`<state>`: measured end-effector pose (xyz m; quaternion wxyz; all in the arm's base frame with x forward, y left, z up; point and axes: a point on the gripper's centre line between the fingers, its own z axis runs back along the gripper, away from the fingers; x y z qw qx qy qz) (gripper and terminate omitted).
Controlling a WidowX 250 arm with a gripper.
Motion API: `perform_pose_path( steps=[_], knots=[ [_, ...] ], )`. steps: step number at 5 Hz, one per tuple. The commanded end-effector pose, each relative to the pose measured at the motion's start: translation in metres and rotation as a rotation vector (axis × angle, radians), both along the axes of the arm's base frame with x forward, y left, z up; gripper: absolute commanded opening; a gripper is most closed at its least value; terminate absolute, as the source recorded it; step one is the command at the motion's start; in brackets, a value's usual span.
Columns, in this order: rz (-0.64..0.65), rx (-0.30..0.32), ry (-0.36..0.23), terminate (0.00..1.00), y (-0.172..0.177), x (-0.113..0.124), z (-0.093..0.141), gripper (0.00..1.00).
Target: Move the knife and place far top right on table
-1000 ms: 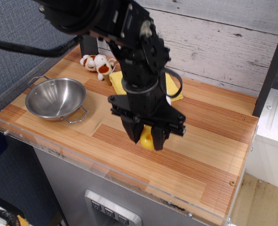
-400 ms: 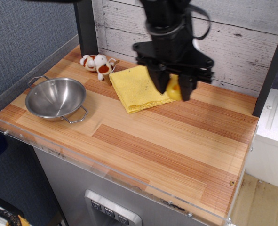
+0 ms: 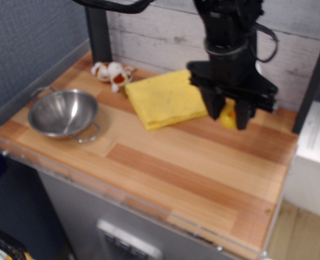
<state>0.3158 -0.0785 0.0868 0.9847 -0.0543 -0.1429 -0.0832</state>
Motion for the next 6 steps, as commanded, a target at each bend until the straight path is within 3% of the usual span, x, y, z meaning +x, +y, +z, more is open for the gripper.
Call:
perform_pose_path(
  steps=[1, 4, 6],
  knots=[
    [-0.03, -0.016, -0.024, 0.0, -0.014, 0.007, -0.006, 0.0],
    [-0.024, -0.006, 0.007, 0.0, -0.013, 0.023, -0.04, 0.0],
    [-0.051, -0.006, 0.044, 0.0, -0.019, 0.018, -0.058, 0.0]
  ],
)
